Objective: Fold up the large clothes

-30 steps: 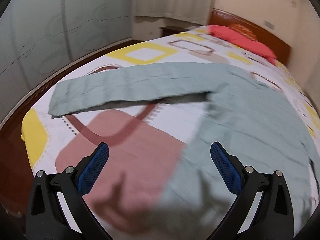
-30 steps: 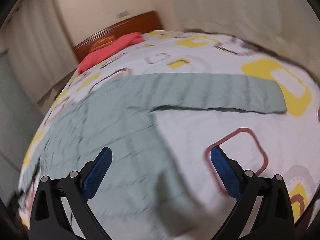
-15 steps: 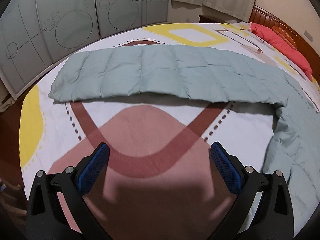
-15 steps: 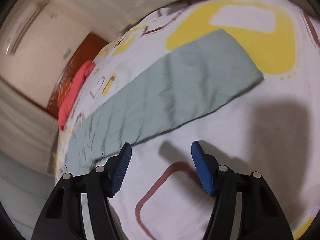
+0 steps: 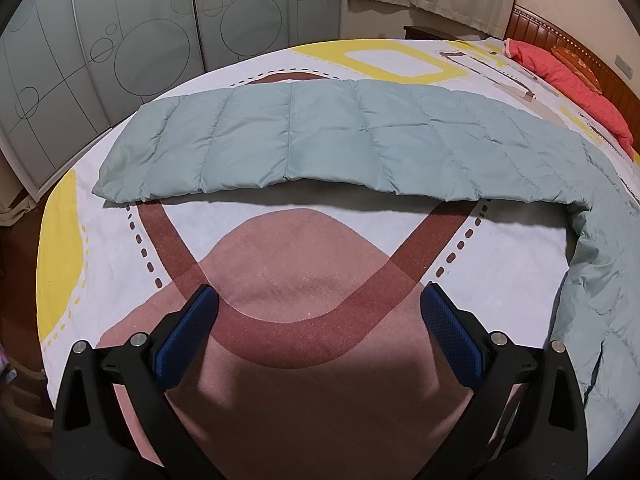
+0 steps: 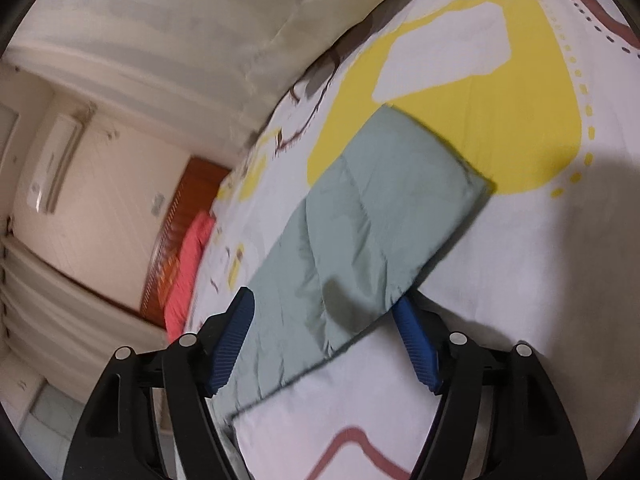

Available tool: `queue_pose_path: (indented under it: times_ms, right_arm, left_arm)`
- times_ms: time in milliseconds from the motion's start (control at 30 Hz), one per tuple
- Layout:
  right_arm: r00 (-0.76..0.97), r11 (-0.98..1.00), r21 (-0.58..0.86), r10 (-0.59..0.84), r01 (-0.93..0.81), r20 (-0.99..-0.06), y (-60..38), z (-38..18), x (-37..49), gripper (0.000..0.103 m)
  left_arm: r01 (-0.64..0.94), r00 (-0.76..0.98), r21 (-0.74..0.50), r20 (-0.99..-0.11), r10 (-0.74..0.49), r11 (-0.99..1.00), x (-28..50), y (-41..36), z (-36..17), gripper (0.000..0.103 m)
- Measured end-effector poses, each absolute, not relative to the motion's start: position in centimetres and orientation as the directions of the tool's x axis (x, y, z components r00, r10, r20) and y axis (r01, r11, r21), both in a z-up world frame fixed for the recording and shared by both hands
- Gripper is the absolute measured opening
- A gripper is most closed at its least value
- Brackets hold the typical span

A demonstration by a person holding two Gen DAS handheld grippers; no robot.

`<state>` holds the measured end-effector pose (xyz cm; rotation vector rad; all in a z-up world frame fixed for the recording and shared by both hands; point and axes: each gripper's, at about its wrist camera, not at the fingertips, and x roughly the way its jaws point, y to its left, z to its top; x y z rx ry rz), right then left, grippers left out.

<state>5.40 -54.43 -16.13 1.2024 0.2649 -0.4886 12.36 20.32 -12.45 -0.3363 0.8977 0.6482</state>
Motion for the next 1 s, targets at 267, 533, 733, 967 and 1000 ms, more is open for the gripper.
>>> queue_pose_path:
  times_ms: [267, 533, 733, 967, 1000]
  right_arm:
    - [0.864, 0.285, 0.820, -0.249, 0.496, -0.437, -53.8, -15.6, 5.6, 0.070]
    - [0.808, 0.298, 0.753, -0.281, 0.587, -0.518, -56.4, -15.4, 7.3, 0.015]
    - [0.809, 0.493, 0.647, -0.271, 0.582, -0.522, -53.4, -11.5, 9.8, 0.008]
    - [0.854, 0.728, 0.524, -0.164, 0.442, -0.493, -46.1, -6.1, 16.7, 0.007]
    - [0.859, 0.760, 0.505, -0.136, 0.410, -0.493, -44.4, -5.4, 17.9, 0.007]
  left_arm:
    - [-0.647, 0.444, 0.017, -0.804, 0.395, 0.762, 12.6, 20.1, -12.7, 0.101]
    - [-0.647, 0.436, 0.027, -0.807, 0.399, 0.762, 12.8, 20.0, -12.6, 0.101]
    - [-0.631, 0.435, 0.037, -0.811, 0.393, 0.775, 13.4, 20.4, -12.4, 0.101]
    - [-0.632, 0.446, 0.034, -0.801, 0.399, 0.774, 13.2, 20.3, -12.8, 0.101]
    - [-0.632, 0.448, 0.033, -0.800, 0.400, 0.774, 13.1, 20.3, -12.9, 0.101]
